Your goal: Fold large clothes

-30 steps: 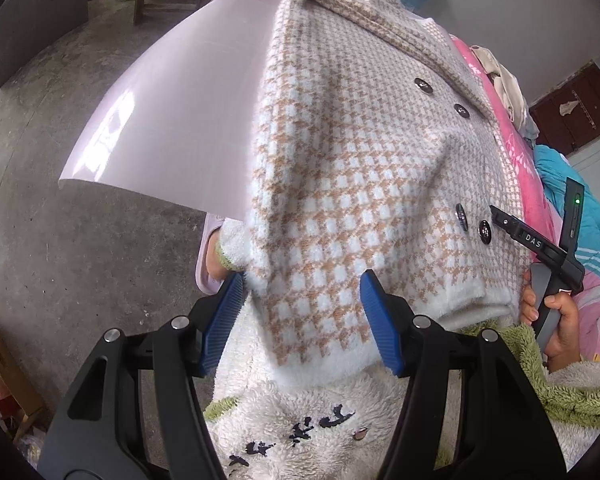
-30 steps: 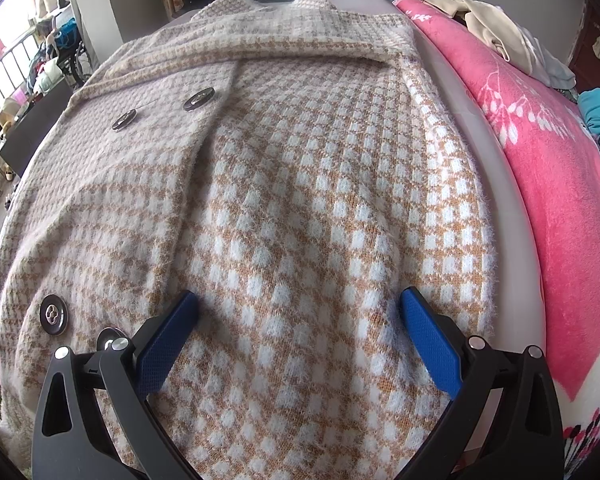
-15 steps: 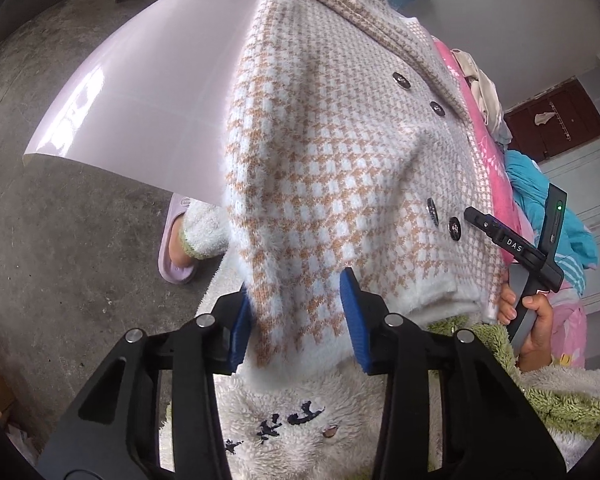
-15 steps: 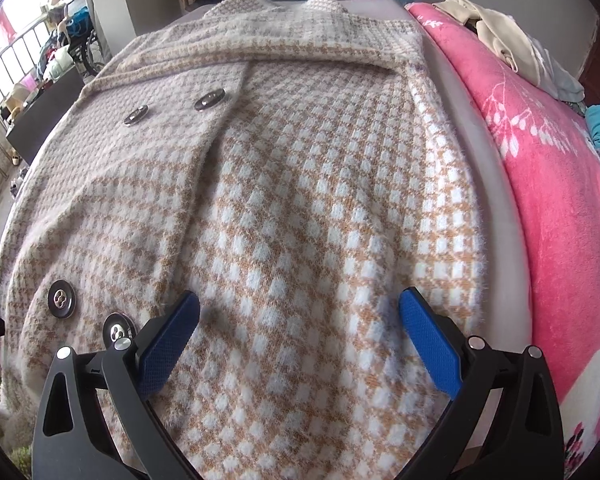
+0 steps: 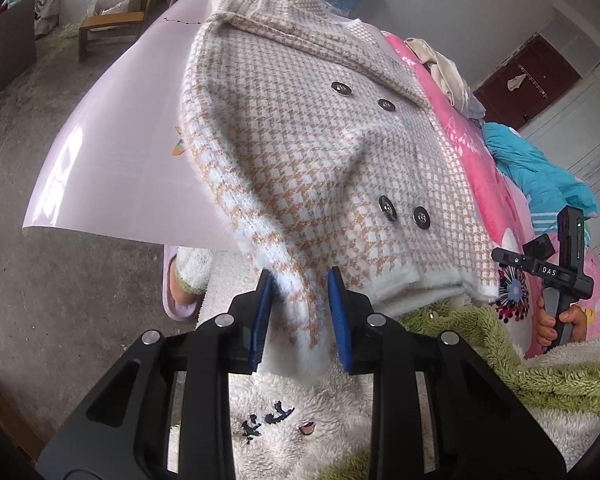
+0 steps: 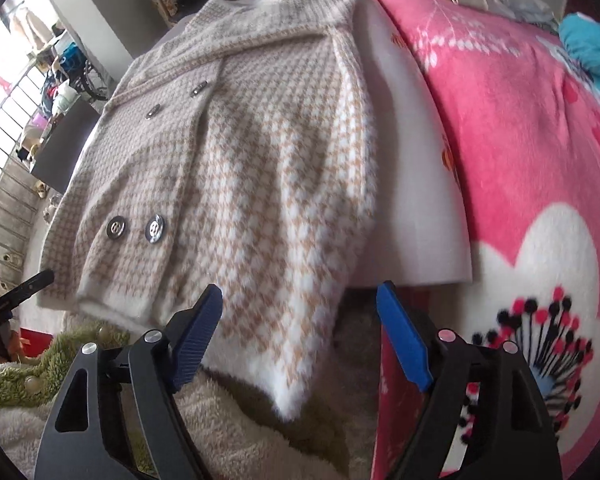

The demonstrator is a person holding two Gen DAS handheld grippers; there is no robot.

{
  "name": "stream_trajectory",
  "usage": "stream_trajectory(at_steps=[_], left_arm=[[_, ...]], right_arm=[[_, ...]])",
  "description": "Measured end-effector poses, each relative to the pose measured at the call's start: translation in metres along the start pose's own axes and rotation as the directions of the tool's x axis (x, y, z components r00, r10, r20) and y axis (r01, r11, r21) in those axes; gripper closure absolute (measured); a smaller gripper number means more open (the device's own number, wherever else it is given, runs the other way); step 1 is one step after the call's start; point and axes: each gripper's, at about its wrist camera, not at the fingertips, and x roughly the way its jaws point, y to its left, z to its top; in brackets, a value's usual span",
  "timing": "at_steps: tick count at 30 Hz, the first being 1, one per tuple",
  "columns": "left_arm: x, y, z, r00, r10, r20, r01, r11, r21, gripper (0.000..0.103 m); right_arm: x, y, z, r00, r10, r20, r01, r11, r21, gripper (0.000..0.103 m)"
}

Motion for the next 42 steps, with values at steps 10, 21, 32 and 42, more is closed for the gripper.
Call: stream_trajectory(at_steps=[10, 21, 32, 42], left_arm=[[-0.008, 0.000, 0.002, 0.999, 0.023, 0.035, -0.023, 1.000, 0.008, 0.091], [-0.046, -0.017, 0.047, 0.973, 0.016, 0.229, -0.032, 0.997, 0.065, 0.095], [-0.032, -0.007, 0.151, 0.939, 0.064, 0.337, -0.077, 0.997, 0.025, 0.095], [0.038, 0.025, 0.240, 0.949, 0.113, 0.293, -0.103, 0.993, -0.050, 0.090]], right_arm=[[0.012, -0.006, -0.018, 0.986, 0.164, -0.031, -0.159, 0.978, 0.132, 0.092], [-0.049, 0.022, 0.049, 0.936, 0.260, 0.237, -0.277, 0.960, 0.037, 0.095], [-0.040, 0.013, 0.147, 0.883, 0.285, 0.372, -0.342, 0.935, 0.095, 0.095], [0.027, 0.001, 0.229, 0.893, 0.268, 0.362, -0.343, 0.925, 0.161, 0.092]])
